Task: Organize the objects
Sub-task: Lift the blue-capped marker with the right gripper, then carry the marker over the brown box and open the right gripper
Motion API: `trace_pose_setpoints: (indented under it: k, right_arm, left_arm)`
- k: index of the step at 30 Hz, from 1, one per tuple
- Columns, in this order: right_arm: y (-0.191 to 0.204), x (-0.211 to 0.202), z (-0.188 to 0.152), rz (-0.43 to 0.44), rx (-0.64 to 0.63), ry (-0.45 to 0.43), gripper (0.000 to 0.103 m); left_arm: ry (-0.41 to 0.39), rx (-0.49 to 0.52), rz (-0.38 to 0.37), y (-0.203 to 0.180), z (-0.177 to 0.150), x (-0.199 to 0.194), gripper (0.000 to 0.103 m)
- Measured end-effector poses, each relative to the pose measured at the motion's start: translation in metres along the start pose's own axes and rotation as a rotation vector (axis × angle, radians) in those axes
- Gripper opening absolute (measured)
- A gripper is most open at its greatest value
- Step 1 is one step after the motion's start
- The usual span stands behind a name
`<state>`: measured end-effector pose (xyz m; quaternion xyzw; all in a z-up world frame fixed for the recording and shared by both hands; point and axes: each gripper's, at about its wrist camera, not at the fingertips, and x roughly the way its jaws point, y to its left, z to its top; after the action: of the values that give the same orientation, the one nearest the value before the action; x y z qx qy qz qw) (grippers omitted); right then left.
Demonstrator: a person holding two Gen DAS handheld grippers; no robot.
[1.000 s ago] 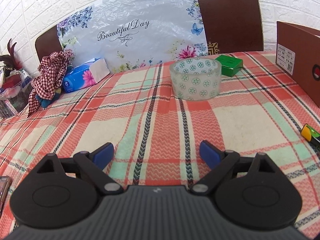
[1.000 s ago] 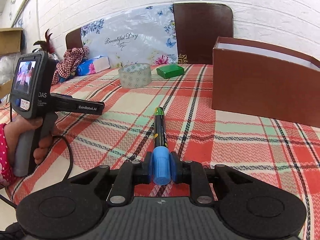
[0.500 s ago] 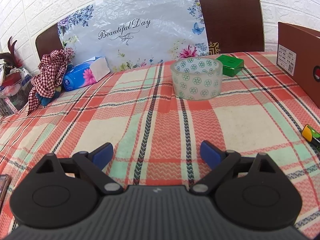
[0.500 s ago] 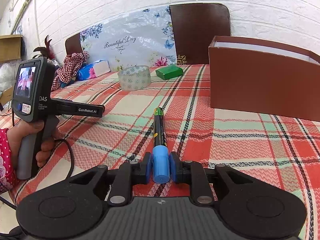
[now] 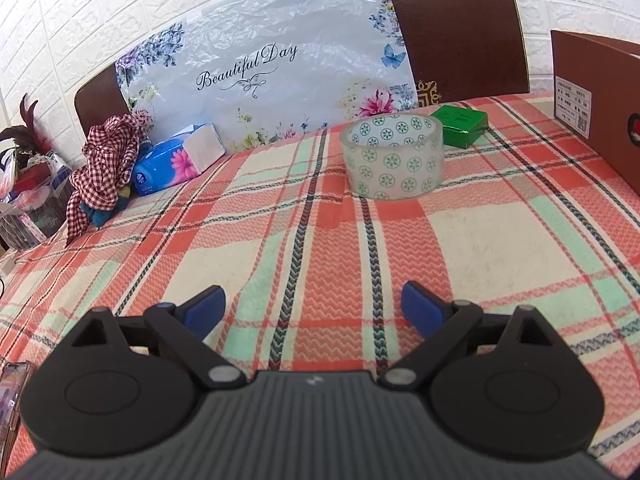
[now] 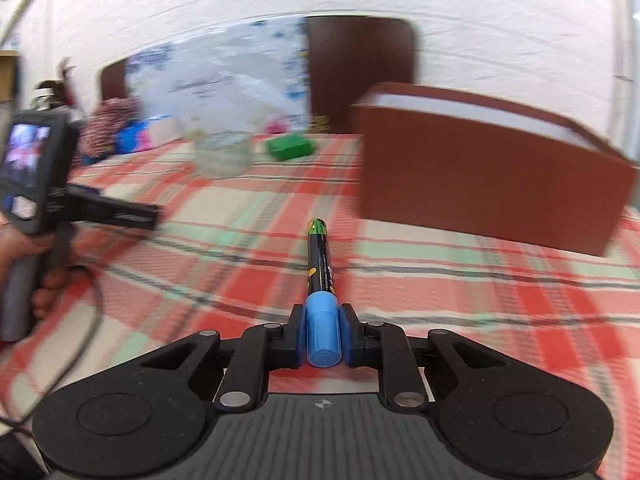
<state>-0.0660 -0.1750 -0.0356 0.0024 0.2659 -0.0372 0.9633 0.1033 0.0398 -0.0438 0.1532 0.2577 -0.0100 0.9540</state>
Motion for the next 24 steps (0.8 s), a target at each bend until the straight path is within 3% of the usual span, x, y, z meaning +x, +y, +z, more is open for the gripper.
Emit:
trace_pose_setpoints:
  k: [3,10,11,12,13,15,17,20,21,23,24]
  right_arm:
    - [-0.019,-0.013,-0.004,-0.084,0.043,-0.018,0.019]
    - [-0.040,-0.024,-0.016,-0.051,0.104,-0.012,0.028]
    - [-0.041,-0.024,-0.017,-0.044,0.105,-0.014,0.029]
    - [-0.043,-0.024,-0.018,-0.037,0.107,-0.015,0.029]
    - [-0.044,-0.024,-0.018,-0.032,0.108,-0.017,0.030]
    - [-0.040,-0.022,-0.017,-0.031,0.103,-0.020,0.031]
    - [-0.040,-0.021,-0.016,-0.029,0.085,-0.024,0.032]
    - [-0.038,-0.022,-0.017,-0.026,0.055,-0.027,0.031]
    - [-0.038,-0.023,-0.018,-0.026,0.048,-0.029,0.030]
    - [-0.039,-0.023,-0.019,-0.024,0.032,-0.030,0.018]
    - [-0.039,-0.025,-0.019,-0.017,0.029,-0.039,0.018]
  left_arm:
    - [-0.002,0.014,0.013,-0.003,0.000,-0.001,0.097]
    - [-0.001,0.071,0.067,-0.014,0.003,-0.004,0.098]
    - [0.008,0.100,0.099,-0.022,0.007,-0.007,0.096]
    - [0.030,0.116,0.114,-0.030,0.013,-0.012,0.086]
    - [0.046,0.096,0.064,-0.039,0.022,-0.021,0.081]
    - [0.047,0.032,-0.108,-0.063,0.041,-0.048,0.081]
    - [0.065,0.055,-0.272,-0.100,0.060,-0.071,0.082]
    - [0.185,0.098,-0.510,-0.153,0.078,-0.087,0.082]
    - [0.226,0.119,-0.550,-0.168,0.081,-0.087,0.081]
    - [0.291,0.153,-0.593,-0.195,0.082,-0.084,0.081]
    - [0.306,0.145,-0.620,-0.205,0.081,-0.082,0.077]
